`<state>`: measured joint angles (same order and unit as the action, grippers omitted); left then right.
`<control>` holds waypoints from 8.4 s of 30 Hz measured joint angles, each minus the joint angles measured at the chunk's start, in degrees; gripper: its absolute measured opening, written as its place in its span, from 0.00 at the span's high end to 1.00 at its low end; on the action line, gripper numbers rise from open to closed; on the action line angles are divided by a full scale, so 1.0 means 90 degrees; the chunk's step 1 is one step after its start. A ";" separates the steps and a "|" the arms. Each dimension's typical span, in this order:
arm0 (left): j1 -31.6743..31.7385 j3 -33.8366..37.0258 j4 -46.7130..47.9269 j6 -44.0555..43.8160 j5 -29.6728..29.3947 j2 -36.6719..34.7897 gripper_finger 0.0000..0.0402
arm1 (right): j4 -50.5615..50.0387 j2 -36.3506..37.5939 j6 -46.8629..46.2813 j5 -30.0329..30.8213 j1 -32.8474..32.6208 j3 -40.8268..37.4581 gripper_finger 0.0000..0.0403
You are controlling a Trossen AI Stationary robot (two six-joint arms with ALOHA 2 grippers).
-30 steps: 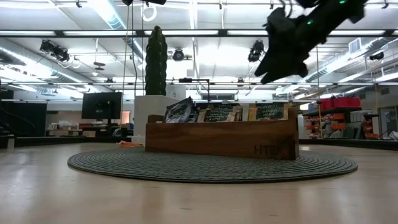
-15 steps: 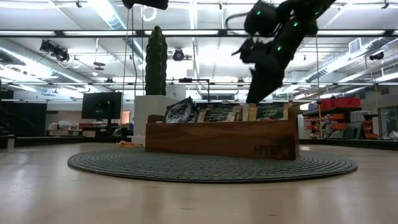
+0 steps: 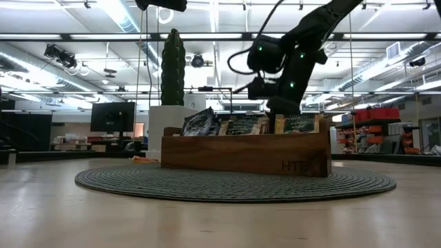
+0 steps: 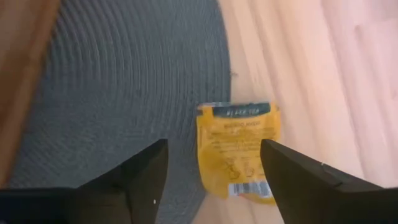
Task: Pick & Place Tea
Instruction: Put the orange tea bag into the right section of the wooden organizer
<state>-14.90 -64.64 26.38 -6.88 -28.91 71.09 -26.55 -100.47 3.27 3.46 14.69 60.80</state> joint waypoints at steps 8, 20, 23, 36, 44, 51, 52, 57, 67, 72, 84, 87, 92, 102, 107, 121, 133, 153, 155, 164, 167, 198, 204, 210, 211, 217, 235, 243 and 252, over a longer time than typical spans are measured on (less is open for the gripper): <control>0.0000 0.0000 0.0002 -0.0166 0.0001 0.0000 0.78 | 0.0038 -0.0445 0.0244 0.0207 0.0014 0.0000 0.40; 0.0000 0.0000 0.0002 -0.0169 0.0002 -0.0002 0.78 | 0.0062 -0.0565 0.0207 0.0184 0.0011 0.0005 0.86; 0.0000 0.0000 0.0002 -0.0169 0.0002 -0.0002 0.78 | 0.0048 -0.0560 0.0184 0.0187 0.0000 0.0004 0.97; 0.0000 0.0000 0.0003 -0.0169 0.0002 -0.0002 0.78 | 0.0174 0.1022 -0.0734 -0.0503 -0.0026 0.0165 1.00; 0.0000 0.0000 -0.0012 -0.0166 0.0001 -0.0007 0.78 | 0.0914 0.2912 -0.2254 -0.1683 -0.0041 0.0168 1.00; 0.0097 0.0000 -0.0688 0.0151 0.0002 -0.0007 0.78 | 0.2079 0.3608 -0.3003 -0.2045 -0.0505 0.0170 1.00; 0.0097 0.0000 -0.0903 0.0266 0.0000 -0.0007 0.78 | 0.2266 0.3608 -0.3024 -0.2045 -0.0614 0.0170 1.00; 0.0091 0.0000 -0.2034 0.0697 0.0293 -0.0007 0.78 | 0.3089 0.3581 -0.3029 -0.2008 -0.1147 0.0170 1.00; 0.0085 0.0000 -0.3802 0.0699 0.1195 -0.0007 0.73 | 0.4371 0.3578 -0.2933 -0.2007 -0.1894 0.0170 1.00; 0.0088 0.0000 -0.4465 0.0504 0.1194 -0.0007 0.64 | 0.4372 0.3578 -0.2821 -0.1840 -0.2115 0.0170 1.00; 0.0141 0.0000 -0.4775 0.0176 0.1404 0.0019 0.51 | 0.5217 0.3268 -0.2595 -0.1597 -0.2158 0.0172 1.00; 0.0151 0.0000 -0.4792 0.0223 0.1401 0.0017 0.51 | 0.5303 0.3086 -0.2599 -0.1597 -0.2158 0.0170 1.00; 0.0148 0.0000 -0.4709 0.0334 0.1403 0.0024 0.57 | 0.5603 0.2962 -0.2602 -0.1597 -0.2158 0.0170 1.00; 0.0148 0.0000 -0.4690 0.0341 0.1404 0.0024 0.95 | 0.5519 0.2971 -0.2552 -0.1475 -0.2150 0.0170 1.00; 0.0148 -0.0001 -0.4562 0.0345 0.1401 0.0024 0.98 | 0.5504 0.3016 -0.2499 -0.1405 -0.2115 0.0168 0.95; 0.0175 0.0000 -0.2984 -0.0157 0.1406 0.0024 0.99 | 0.0919 0.2810 -0.1903 -0.0935 -0.2027 0.2406 0.55; 0.0248 0.0000 -0.2939 -0.0021 0.1525 0.0024 0.99 | -0.2198 0.0948 -0.1247 -0.1503 -0.2000 0.5360 0.58; 0.0238 -0.0002 -0.2675 -0.0031 0.1500 0.0022 0.94 | -0.2421 0.0660 -0.0853 -0.0909 -0.2152 0.5489 0.99; 0.0198 -0.0007 -0.2460 -0.0029 0.1478 0.0017 0.91 | -0.2502 0.0703 -0.0850 -0.0692 -0.2146 0.5484 0.99; -0.0114 0.0006 -0.1485 -0.0310 0.1527 0.0011 0.90 | -0.2830 0.1283 -0.1396 0.0112 -0.2090 0.5297 1.00; -0.0211 0.0005 -0.1188 -0.0336 0.1339 0.0015 0.92 | -0.2807 0.1457 -0.1826 0.0090 -0.2234 0.4836 1.00; -0.0364 0.0005 -0.1132 -0.0145 0.0692 0.0012 0.95 | 0.0613 0.1664 -0.5516 0.1784 -0.3596 -0.1143 1.00; -0.0364 0.0005 -0.1135 -0.0157 0.0675 0.0012 0.95 | 0.1110 0.1664 -0.5464 0.1844 -0.3585 -0.1394 1.00; -0.0342 0.0005 -0.1135 -0.0038 0.0622 0.0012 0.95 | 0.1044 0.1664 -0.5244 0.1852 -0.3543 -0.1406 0.99; -0.0327 0.0005 -0.1135 -0.0012 0.0624 0.0012 0.95 | 0.1029 0.1664 -0.5226 0.1852 -0.3542 -0.1406 0.98; -0.0279 0.0005 -0.1132 0.0006 0.0622 0.0012 0.95 | 0.0983 0.1664 -0.5140 0.1703 -0.3540 -0.1406 0.85; -0.0131 -0.0010 -0.0795 -0.0555 -0.0097 -0.0400 0.95 | 0.0909 0.2297 -0.5124 0.1481 -0.3588 -0.0517 0.50; 0.0677 -0.0006 0.2857 -0.4050 0.0151 -0.0749 0.86 | 0.0870 0.2619 -0.4659 0.2433 -0.3768 -0.0049 0.54; 0.1326 0.1444 0.3374 -0.6580 0.0163 -0.0658 0.57 | 0.0882 0.2616 -0.4560 0.2708 -0.3768 -0.0049 0.56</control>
<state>-2.96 -51.65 56.74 -66.10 -27.44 65.17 -18.61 -76.93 -37.77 27.83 -19.22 60.36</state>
